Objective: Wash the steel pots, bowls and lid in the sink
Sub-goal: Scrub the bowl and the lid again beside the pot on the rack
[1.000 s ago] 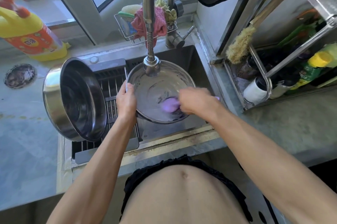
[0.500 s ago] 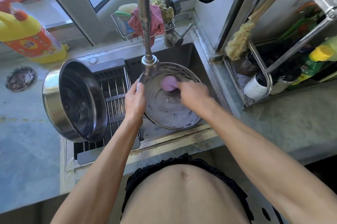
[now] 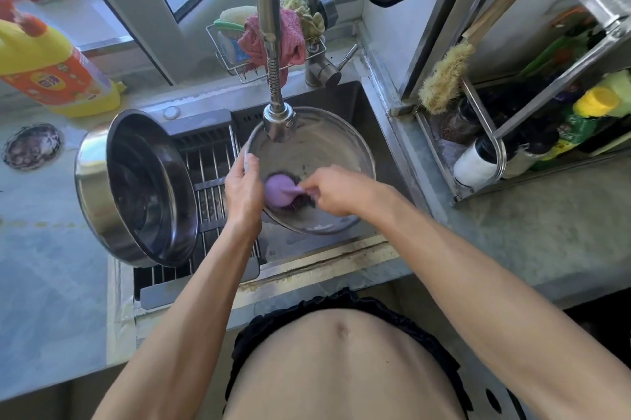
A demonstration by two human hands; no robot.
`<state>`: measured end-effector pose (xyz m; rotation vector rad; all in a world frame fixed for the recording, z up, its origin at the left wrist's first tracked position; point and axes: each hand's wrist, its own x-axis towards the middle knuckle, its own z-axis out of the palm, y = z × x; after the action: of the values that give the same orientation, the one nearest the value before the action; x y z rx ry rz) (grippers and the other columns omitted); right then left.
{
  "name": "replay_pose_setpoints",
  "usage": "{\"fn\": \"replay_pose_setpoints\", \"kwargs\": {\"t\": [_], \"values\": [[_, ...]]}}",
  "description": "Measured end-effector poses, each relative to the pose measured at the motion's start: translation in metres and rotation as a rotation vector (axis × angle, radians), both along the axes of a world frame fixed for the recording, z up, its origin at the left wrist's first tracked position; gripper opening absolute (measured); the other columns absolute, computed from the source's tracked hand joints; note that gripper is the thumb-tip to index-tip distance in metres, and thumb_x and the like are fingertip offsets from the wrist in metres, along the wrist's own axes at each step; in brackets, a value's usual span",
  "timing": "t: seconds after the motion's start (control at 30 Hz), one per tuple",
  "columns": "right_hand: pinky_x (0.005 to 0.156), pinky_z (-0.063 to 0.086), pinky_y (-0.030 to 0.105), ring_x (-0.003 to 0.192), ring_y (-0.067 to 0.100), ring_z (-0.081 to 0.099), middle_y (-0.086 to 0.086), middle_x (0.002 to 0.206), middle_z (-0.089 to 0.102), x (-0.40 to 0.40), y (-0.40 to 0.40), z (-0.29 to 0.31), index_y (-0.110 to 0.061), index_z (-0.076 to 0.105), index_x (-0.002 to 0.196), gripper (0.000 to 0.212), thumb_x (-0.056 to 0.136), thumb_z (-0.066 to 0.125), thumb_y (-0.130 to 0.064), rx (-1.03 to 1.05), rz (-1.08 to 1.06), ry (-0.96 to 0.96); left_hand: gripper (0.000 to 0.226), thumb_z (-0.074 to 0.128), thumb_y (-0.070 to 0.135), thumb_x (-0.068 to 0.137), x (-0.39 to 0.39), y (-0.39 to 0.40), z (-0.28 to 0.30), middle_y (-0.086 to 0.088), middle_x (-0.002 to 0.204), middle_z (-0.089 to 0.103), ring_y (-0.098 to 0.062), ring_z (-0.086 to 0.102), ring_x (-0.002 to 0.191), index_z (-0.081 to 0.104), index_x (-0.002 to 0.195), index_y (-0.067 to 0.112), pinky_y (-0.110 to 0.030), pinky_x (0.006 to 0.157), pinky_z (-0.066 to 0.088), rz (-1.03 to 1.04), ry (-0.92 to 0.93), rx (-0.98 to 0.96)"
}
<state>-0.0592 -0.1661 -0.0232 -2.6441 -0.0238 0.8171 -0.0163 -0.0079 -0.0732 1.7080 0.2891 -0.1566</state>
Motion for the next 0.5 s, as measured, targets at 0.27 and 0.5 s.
{"fn": "replay_pose_setpoints", "kwargs": {"t": [0.27, 0.5], "values": [[0.077, 0.042, 0.031, 0.111, 0.033, 0.061, 0.016, 0.125, 0.061, -0.006, -0.01, 0.011, -0.014, 0.061, 0.127, 0.036, 0.094, 0.048, -0.015, -0.184, -0.125, 0.057, 0.038, 0.042, 0.019, 0.11, -0.007, -0.004, 0.006, 0.001, 0.133, 0.059, 0.003, 0.052, 0.123, 0.049, 0.145, 0.032, -0.011, 0.109, 0.035, 0.083, -0.327, 0.05], [0.087, 0.05, 0.036, 0.116, 0.033, 0.06, 0.012, 0.129, 0.06, -0.006, -0.008, 0.015, -0.012, 0.059, 0.129, 0.037, 0.093, 0.05, -0.009, -0.336, -0.199, 0.054, 0.038, 0.044, 0.017, 0.108, -0.01, -0.003, -0.002, -0.01, 0.136, 0.058, -0.01, 0.051, 0.129, 0.049, 0.142, 0.034, -0.019, 0.112, 0.038, 0.03, -0.439, 0.091]]}}
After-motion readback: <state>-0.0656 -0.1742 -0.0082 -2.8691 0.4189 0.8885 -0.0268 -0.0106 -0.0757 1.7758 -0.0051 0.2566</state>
